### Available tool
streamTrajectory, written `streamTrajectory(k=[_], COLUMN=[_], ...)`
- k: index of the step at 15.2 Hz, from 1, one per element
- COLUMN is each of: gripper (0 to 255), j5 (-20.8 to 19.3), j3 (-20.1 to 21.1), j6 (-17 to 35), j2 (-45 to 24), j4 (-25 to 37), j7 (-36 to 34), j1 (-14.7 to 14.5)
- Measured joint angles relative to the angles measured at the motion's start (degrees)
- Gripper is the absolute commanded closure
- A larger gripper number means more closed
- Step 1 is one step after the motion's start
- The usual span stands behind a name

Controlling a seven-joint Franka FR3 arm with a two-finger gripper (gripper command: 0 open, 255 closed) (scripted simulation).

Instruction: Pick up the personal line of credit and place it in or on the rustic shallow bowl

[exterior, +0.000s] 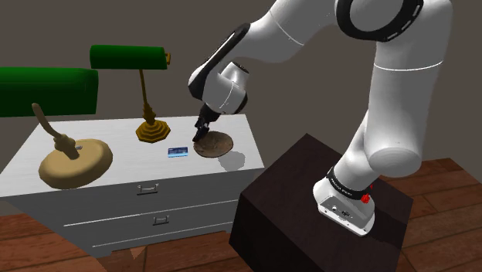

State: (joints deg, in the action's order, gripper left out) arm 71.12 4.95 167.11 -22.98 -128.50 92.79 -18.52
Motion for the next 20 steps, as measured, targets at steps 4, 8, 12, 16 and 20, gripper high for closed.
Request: streamTrajectory(k=[4, 8, 12, 16, 20], gripper=[0, 0, 0, 0, 0], j5=[6.3, 10.7, 11.4, 11.7, 11.6], j3=[4.1, 7.2, 7.6, 7.8, 7.7], j6=[1.4, 2.9, 3.5, 4.1, 4.1], j2=[-8.4, -15.7, -19.6, -22.5, -22.8], j4=[8.8, 16.5, 20.4, 23.2, 23.5], j7=[10.4, 18.7, 20.3, 20.7, 20.7], j1=[1.6, 2.1, 1.8, 1.2, 1.2])
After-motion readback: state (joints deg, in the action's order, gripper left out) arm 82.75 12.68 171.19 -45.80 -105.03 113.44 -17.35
